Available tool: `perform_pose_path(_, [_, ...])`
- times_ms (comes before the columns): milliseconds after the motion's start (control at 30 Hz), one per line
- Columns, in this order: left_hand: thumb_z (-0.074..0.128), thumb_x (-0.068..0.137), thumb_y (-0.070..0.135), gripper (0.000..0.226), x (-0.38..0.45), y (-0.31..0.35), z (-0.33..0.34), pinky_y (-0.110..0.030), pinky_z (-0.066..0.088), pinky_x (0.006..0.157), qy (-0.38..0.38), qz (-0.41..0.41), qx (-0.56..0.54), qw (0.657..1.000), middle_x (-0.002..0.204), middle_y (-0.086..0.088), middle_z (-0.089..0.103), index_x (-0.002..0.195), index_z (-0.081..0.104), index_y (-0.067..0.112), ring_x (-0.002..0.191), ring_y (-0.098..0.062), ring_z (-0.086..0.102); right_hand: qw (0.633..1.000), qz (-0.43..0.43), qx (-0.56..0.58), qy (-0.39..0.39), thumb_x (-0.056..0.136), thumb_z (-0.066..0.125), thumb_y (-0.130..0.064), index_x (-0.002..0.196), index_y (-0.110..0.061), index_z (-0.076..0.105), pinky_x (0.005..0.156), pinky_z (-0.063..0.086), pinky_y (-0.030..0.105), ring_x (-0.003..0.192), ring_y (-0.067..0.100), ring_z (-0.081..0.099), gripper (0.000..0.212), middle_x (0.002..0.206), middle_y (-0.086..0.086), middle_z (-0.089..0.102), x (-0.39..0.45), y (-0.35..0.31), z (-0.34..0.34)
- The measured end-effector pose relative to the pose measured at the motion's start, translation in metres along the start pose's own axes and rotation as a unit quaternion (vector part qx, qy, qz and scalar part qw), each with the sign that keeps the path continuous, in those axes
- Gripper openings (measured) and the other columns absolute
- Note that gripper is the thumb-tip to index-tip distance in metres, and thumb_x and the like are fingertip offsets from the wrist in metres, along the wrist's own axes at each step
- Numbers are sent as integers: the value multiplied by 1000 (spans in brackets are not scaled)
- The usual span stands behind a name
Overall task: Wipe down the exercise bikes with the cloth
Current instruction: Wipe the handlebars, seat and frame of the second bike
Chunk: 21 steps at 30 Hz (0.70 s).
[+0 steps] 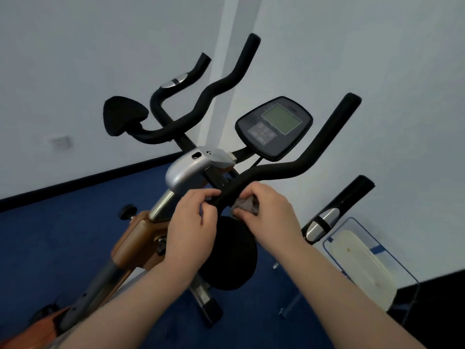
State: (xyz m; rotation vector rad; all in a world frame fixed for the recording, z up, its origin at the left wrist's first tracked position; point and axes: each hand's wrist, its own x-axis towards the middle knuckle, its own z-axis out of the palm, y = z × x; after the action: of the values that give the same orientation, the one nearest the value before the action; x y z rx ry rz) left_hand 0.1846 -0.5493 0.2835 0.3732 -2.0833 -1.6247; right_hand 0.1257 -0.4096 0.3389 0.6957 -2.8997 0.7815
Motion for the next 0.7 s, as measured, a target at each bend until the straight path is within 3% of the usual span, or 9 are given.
perform_pose_path(67, [39, 91, 23, 31, -5, -1, 3, -22, 42, 60, 15, -22, 3, 1000, 84, 11, 62, 105, 63, 37, 67, -4, 57, 999, 3, -32, 8, 78, 75, -45, 88, -31, 62, 59, 37, 12, 73, 1, 54, 21, 78, -18, 60, -15, 14, -7])
perform_pose_path(167, [35, 90, 37, 32, -17, 1, 11, -17, 44, 74, 59, -18, 22, 998, 100, 21, 65, 105, 63, 38, 91, 8, 59, 997, -3, -73, 4, 79, 68, -55, 86, -33, 67, 53, 37, 13, 66, 3, 58, 23, 69, -16, 64, -30, 30, -17])
perform_pose_path(233, [34, 91, 38, 33, -19, 1, 15, -15, 42, 81, 88, -11, 42, 995, 107, 24, 64, 103, 64, 36, 101, 11, 56, 999, 1, -50, 9, 84, 66, -50, 90, -28, 70, 60, 43, 24, 73, 11, 61, 23, 76, -10, 68, -16, 26, -10])
perform_pose_path(333, [36, 94, 33, 29, -19, 2, 15, -13, 40, 78, 100, -25, 57, 993, 103, 28, 63, 99, 65, 34, 98, 16, 54, 999, 35, -10, -22, 95, 55, -44, 96, -15, 68, 73, 44, 33, 90, 25, 60, 32, 91, 5, 68, 13, 12, 4])
perform_pose_path(400, [36, 95, 32, 28, -20, 2, 15, -13, 40, 78, 107, -23, 65, 992, 102, 30, 62, 97, 64, 34, 98, 17, 54, 998, 21, -35, -49, 98, 48, -44, 95, -16, 65, 75, 48, 37, 91, 27, 60, 33, 91, 6, 67, 13, 14, 5])
perform_pose_path(467, [37, 95, 33, 27, -22, 2, 16, -17, 43, 72, 116, -25, 71, 990, 100, 30, 63, 94, 63, 37, 91, 13, 57, 993, -11, -77, -91, 98, 45, -46, 92, -22, 65, 71, 49, 37, 84, 24, 61, 33, 83, 0, 66, 0, 28, -3])
perform_pose_path(533, [37, 94, 34, 26, -22, 2, 16, -21, 40, 58, 127, -38, 74, 988, 91, 29, 65, 90, 61, 41, 70, 6, 59, 989, -18, -94, -109, 97, 45, -48, 85, -24, 64, 66, 48, 35, 79, 22, 61, 33, 77, -3, 63, -2, 35, -9])
perform_pose_path(600, [37, 93, 37, 24, -22, 2, 16, -22, 37, 51, 136, -48, 73, 987, 86, 27, 64, 86, 59, 43, 59, 0, 57, 992, -17, -84, -90, 97, 48, -46, 76, -22, 59, 64, 44, 33, 79, 24, 59, 34, 76, -1, 61, 8, 26, -4])
perform_pose_path(700, [37, 90, 41, 21, -21, 3, 16, -20, 37, 46, 137, -57, 68, 987, 77, 20, 64, 87, 58, 44, 56, -3, 57, 998, -13, -37, -54, 98, 50, -40, 88, -15, 68, 72, 49, 36, 86, 27, 61, 33, 85, 4, 68, 10, 13, 5])
